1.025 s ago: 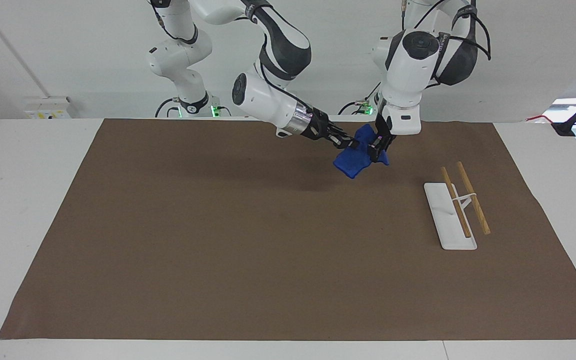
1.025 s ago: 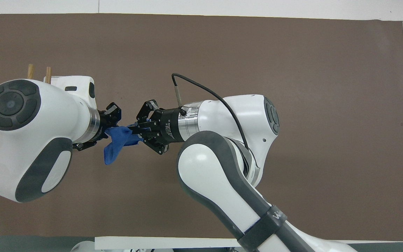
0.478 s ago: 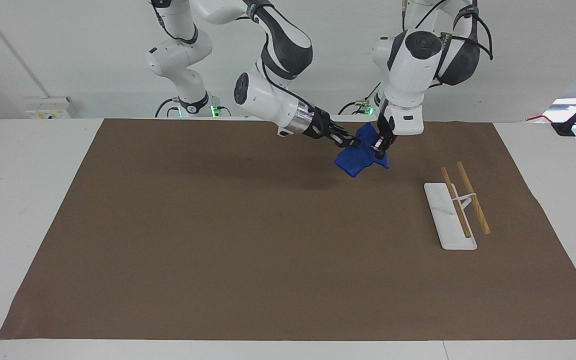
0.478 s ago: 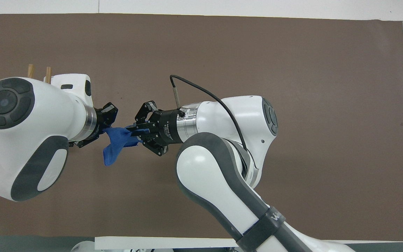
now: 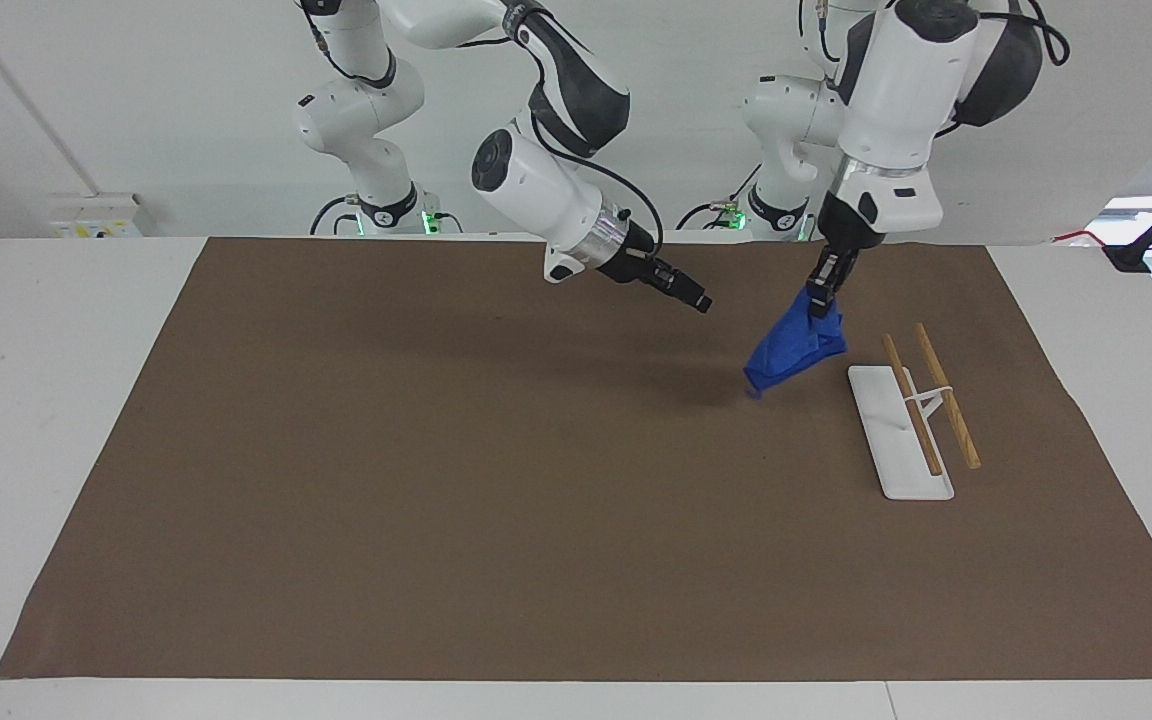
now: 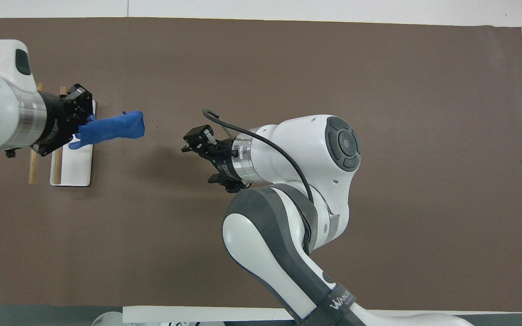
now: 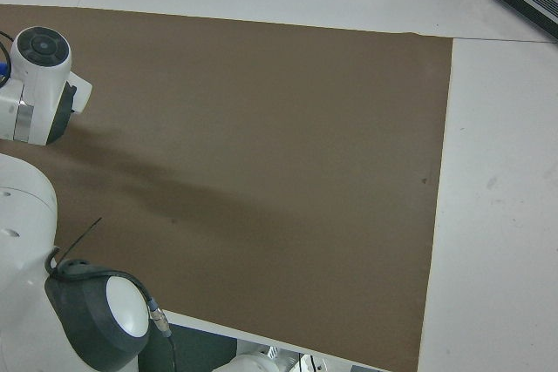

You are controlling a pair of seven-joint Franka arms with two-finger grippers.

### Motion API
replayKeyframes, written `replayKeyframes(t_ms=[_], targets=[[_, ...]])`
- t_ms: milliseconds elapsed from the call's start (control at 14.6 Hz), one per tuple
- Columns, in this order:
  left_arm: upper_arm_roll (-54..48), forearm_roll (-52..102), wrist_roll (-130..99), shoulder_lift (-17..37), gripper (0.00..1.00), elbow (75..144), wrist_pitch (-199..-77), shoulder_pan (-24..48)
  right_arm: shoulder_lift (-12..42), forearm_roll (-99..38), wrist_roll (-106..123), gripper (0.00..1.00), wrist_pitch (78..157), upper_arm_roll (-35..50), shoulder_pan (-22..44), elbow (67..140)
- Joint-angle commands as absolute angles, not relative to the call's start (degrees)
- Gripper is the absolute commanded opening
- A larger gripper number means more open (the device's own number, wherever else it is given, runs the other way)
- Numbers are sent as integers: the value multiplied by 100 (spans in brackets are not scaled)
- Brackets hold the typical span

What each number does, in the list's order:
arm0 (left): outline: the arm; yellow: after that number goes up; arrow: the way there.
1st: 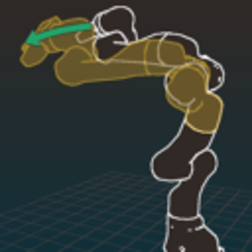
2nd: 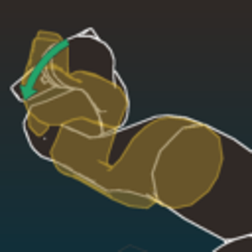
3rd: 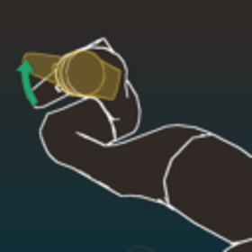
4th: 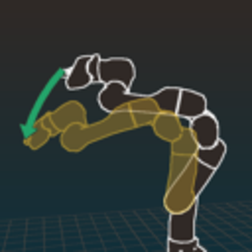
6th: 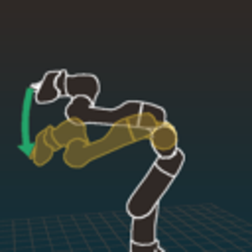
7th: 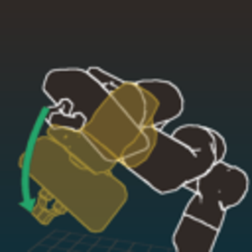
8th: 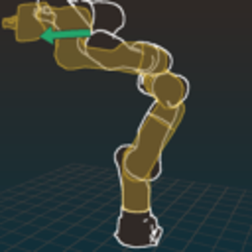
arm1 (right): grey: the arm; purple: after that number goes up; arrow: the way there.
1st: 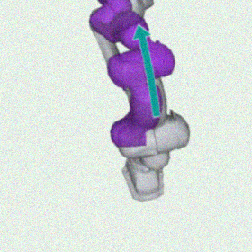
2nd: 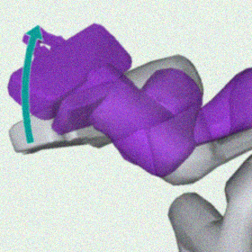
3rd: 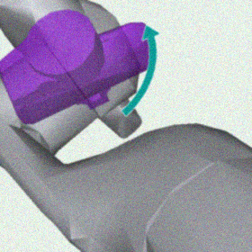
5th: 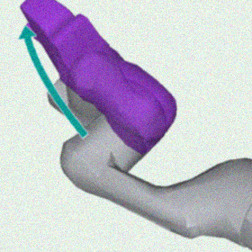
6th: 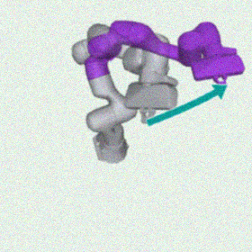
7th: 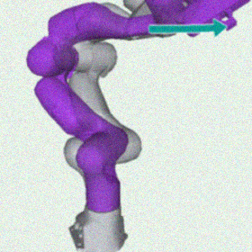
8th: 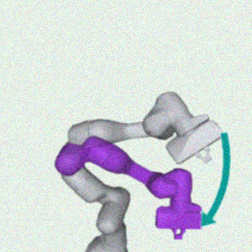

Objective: Right arm passes towel to left arm to hang
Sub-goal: 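Open the right gripper and pull it back from the towel, then drape the towel over the white rack with the left gripper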

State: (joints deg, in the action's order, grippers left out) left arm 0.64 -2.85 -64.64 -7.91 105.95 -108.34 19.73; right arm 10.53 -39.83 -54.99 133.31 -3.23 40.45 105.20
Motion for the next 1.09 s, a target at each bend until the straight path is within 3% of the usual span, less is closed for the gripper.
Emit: replayKeyframes(t_ms=[0, 342, 478, 615, 1025], targets=[[44, -465, -5734, -668, 1, 10494, -10784, 1505, 897, -2064, -4558, 100, 12580, -299, 3474, 10538], [53, -404, -5010, -844, 1, 11591, -12249, 818, 713, 162, -2665, 100, 10893, -325, 2332, 10214], [53, -404, -4905, -704, 1, 11934, -13021, 494, 572, 395, -2314, 100, 10164, -334, 1936, 9828], [53, -404, -4581, -415, 1, 11988, -13559, 108, 501, 422, -1874, 100, 9303, -334, 1549, 9310], [62, -404, -4421, -79, 2, 12006, -14325, -587, 62, 466, -1039, 100, 8114, -351, 888, 8517]])
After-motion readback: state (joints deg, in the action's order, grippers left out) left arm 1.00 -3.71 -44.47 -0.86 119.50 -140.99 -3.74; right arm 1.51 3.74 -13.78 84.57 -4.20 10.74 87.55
